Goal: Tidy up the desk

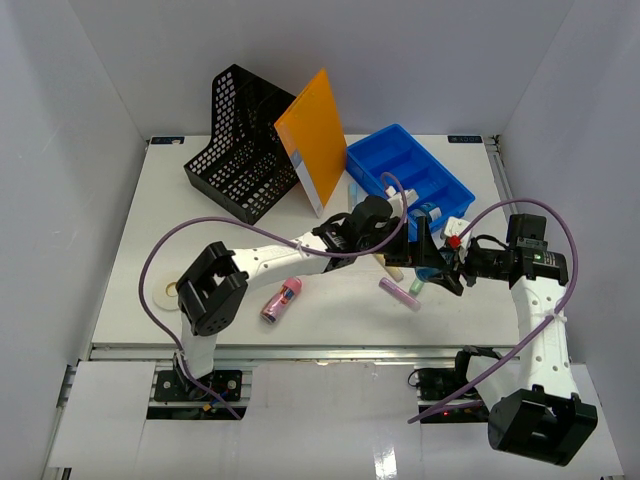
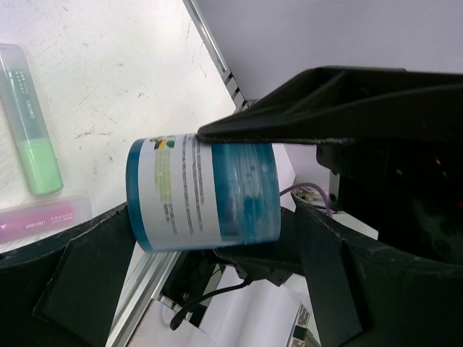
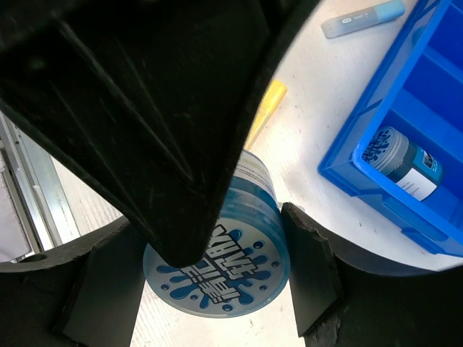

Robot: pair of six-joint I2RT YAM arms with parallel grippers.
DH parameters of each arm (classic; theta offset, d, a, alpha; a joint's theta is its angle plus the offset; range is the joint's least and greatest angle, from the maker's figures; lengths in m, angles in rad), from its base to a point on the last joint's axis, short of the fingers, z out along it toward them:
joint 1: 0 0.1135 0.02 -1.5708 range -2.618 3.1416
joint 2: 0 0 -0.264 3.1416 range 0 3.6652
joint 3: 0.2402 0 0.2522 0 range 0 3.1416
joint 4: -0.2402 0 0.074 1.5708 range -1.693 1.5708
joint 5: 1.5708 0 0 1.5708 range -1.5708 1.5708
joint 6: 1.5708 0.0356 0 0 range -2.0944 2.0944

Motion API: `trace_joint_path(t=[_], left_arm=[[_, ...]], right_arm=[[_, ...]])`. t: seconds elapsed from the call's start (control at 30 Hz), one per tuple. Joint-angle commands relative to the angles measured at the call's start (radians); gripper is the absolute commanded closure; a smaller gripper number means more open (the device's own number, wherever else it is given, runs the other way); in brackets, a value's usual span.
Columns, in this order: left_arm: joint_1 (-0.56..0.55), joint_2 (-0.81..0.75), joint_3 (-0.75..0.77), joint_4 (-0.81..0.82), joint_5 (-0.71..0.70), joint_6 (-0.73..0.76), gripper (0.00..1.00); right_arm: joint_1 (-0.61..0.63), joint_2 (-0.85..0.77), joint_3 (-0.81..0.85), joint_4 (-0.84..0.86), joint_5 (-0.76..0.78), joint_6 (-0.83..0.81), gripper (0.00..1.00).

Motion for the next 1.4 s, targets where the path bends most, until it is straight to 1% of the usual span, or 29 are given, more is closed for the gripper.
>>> trace_joint_path(t=[0.0,0.07,0.2,0.33,0.37,0.43,0.47,0.5,0.53,0.6,0.63,0.67,0.7,0.73,0.77,0.83,0.9,1.07,1.2,1.37], left_arm=[[-0.019,0.03,0.087,-0.036,-0.01,0.011,0.02],[-0.02,0.037,0.1,-0.075,-0.022,0.02,0.04],[-0.022,0.048,0.117,-0.102,-0.041,0.032,0.08],[-0.022,0.053,0.122,-0.108,-0.041,0.035,0.25],[-0.022,0.05,0.122,-0.112,-0.044,0.038,0.33],[-0.022,0.046,0.12,-0.116,-0.048,0.042,0.45],[-0.022,0.044,0.119,-0.119,-0.05,0.044,0.55],[-0.022,0.041,0.118,-0.121,-0.052,0.046,0.65],[-0.022,0.04,0.117,-0.122,-0.055,0.048,0.72],[-0.021,0.037,0.114,-0.126,-0.065,0.055,0.84],[-0.021,0.033,0.111,-0.133,-0.078,0.063,0.89],[-0.017,0.03,0.11,-0.142,-0.09,0.073,0.94],[-0.012,0.029,0.11,-0.154,-0.101,0.083,0.98],[0.003,0.025,0.101,-0.164,-0.102,0.088,0.99],[0.023,0.021,0.089,-0.172,-0.1,0.092,1.0],[0.068,0.012,0.067,-0.182,-0.095,0.101,1.0],[0.109,0.003,0.057,-0.208,-0.103,0.129,1.0],[0.161,0.009,0.138,-0.312,-0.141,0.215,1.0],[0.182,0.042,0.249,-0.396,-0.18,0.266,1.0],[0.198,0.187,0.548,-0.502,-0.192,0.306,1.0]], right_arm=[[0.027,-0.02,-0.002,0.047,0.002,0.047,0.91],[0.031,-0.027,-0.019,0.072,0.023,0.069,0.91],[0.037,-0.03,-0.037,0.104,0.035,0.095,0.91],[0.04,-0.03,-0.046,0.123,0.045,0.115,0.9],[0.04,-0.032,-0.047,0.129,0.054,0.12,0.88],[0.042,-0.035,-0.048,0.135,0.065,0.126,0.76],[0.041,-0.037,-0.05,0.139,0.068,0.13,0.68],[0.041,-0.04,-0.053,0.145,0.069,0.136,0.55],[0.041,-0.043,-0.057,0.153,0.07,0.141,0.4],[0.04,-0.052,-0.064,0.163,0.072,0.158,0.28],[0.04,-0.057,-0.068,0.175,0.075,0.171,0.17],[0.04,-0.06,-0.068,0.18,0.081,0.182,0.09],[0.04,-0.06,-0.065,0.179,0.09,0.192,0.05],[0.04,-0.058,-0.062,0.176,0.106,0.195,0.02],[0.04,-0.055,-0.061,0.174,0.125,0.196,0.03],[0.039,-0.054,-0.065,0.172,0.163,0.194,0.08],[0.039,-0.06,-0.079,0.172,0.178,0.179,0.1],[0.036,-0.071,-0.103,0.171,0.166,0.179,0.1],[0.027,-0.075,-0.11,0.175,0.154,0.22,0.1],[-0.018,-0.059,-0.087,0.223,0.149,0.391,0.07]])
